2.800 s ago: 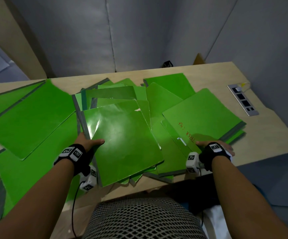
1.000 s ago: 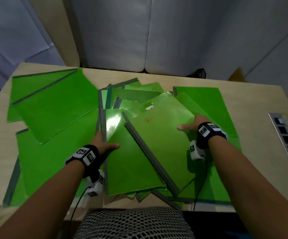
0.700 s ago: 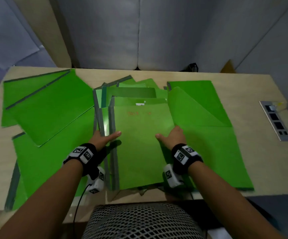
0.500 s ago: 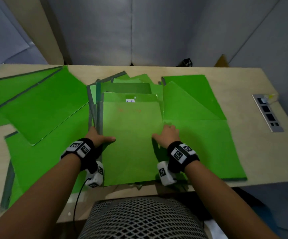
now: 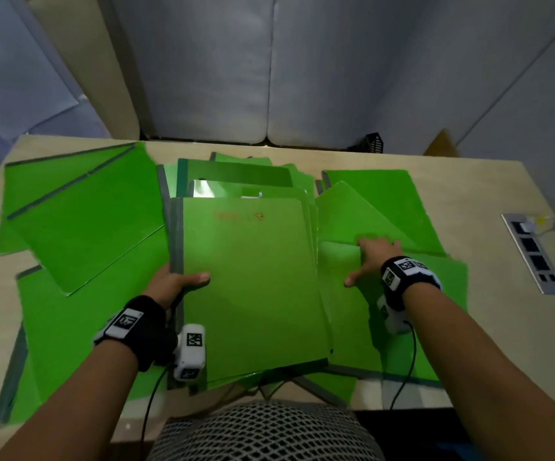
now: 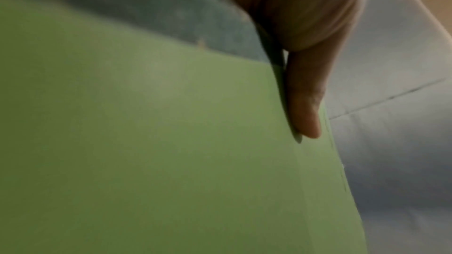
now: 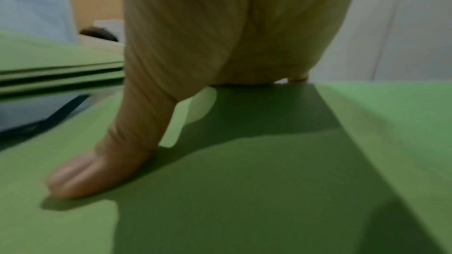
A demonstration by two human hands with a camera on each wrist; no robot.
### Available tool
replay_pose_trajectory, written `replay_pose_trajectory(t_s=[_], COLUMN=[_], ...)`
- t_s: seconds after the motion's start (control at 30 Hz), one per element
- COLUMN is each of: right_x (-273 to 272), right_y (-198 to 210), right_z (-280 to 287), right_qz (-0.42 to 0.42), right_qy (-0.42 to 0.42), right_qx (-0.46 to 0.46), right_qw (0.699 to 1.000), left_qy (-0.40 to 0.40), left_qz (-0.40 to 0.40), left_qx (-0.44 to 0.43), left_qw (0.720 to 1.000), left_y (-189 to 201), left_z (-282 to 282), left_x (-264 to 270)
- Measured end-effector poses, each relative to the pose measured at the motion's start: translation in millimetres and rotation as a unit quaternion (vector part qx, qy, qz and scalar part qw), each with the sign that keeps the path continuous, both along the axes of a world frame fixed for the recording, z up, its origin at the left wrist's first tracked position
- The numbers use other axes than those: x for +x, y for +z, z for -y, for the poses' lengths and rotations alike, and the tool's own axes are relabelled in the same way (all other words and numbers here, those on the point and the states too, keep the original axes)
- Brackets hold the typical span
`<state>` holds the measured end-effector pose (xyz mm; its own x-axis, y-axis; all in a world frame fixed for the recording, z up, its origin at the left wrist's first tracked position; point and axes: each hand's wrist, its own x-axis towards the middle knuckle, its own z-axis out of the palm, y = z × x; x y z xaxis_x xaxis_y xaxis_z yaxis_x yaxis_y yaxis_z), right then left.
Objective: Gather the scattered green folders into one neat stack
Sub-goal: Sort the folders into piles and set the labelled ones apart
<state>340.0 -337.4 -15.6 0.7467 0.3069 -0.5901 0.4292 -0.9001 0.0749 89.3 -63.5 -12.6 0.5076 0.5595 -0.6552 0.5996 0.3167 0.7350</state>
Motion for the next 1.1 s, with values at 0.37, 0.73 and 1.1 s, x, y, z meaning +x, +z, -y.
replay_pose_trajectory(t_s=[0.37,0.73,1.1], right_x=[76.1,68.9,50.3], right_y=[-11.8,-11.9,146.8], right_z=[21.3,46.3,-25.4], right_qz=[0.061,0.023,0.267], right_qy=[-0.232,-0.327,-0.152], right_qx=[0.047,0.165,0.203], right_qw=[0.97,0.93,0.93], left_qy=[0.006,-0.015,-0.005], left_qz=[-0.067,-0.097,-0.082], left_qx=[0.009,0.018,0.017], left_qw=[0.998,0.995,0.996], left_y=[-5.1,-16.1,-2.2], left_z=[-33.9,-30.0,-22.1], left_x=[16.1,9.8,2.2])
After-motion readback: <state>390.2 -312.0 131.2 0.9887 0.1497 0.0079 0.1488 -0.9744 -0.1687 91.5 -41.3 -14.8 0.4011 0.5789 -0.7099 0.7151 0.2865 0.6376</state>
